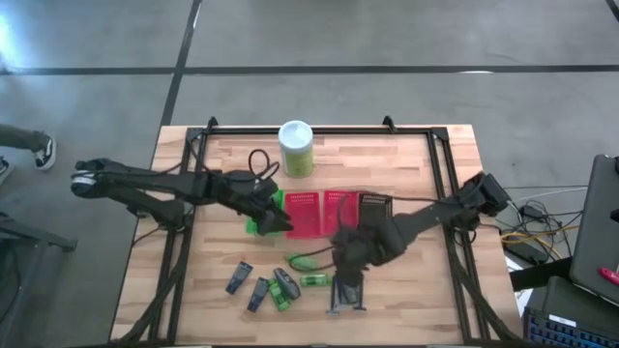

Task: Pick & Place Travel size toiletries
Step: Put the black deodorant into the green bin

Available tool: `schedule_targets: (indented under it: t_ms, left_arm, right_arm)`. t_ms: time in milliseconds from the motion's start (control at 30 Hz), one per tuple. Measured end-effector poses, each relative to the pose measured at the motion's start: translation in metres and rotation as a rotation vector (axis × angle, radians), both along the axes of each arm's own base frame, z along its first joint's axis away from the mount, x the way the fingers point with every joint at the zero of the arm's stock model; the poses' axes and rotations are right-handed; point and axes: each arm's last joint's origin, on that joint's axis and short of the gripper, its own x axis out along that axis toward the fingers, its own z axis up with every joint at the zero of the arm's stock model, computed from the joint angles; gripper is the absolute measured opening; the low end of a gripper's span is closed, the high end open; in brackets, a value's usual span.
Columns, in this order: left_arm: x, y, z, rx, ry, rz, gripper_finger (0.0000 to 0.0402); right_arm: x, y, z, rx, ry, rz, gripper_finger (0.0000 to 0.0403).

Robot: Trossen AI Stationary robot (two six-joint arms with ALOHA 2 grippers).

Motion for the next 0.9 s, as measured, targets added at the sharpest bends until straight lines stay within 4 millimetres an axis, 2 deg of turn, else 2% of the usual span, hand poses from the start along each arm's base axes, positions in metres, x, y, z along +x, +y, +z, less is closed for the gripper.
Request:
schedule_targets:
  t_ms: [133, 267, 467, 567, 667, 800, 900]
  left_arm:
    - [0.003, 0.005, 0.007, 0.076, -0.109, -0.061, 0.0278]
    - [0.004, 0.004, 0.011, 0.281, -0.211, -0.136, 0.0278]
    - [0.004, -0.003, 0.012, 0.704, -0.300, -0.223, 0.0278]
    - [0.005, -0.012, 0.021, 0.869, -0.374, -0.291, 0.0278]
    - [0.004, -0.021, 0.028, 1.130, -0.415, -0.323, 0.0278]
    - [0.003, -0.030, 0.030, 1.494, -0.372, -0.325, 0.0278]
    - [0.003, -0.030, 0.031, 1.630, -0.329, -0.298, 0.0278]
  right_arm:
    - [0.008, -0.013, 0.015, -0.022, -0.039, 0.062, 0.0206]
    - [0.015, -0.024, 0.028, -0.029, -0.068, 0.115, 0.0207]
    - [0.022, -0.042, 0.046, 0.072, -0.096, 0.219, 0.0208]
    - [0.024, -0.051, 0.058, 0.123, -0.117, 0.253, 0.0209]
    - [0.025, -0.061, 0.073, 0.207, -0.150, 0.295, 0.0209]
    - [0.025, -0.072, 0.086, 0.279, -0.170, 0.309, 0.0209]
    - [0.022, -0.078, 0.091, 0.306, -0.165, 0.323, 0.0209]
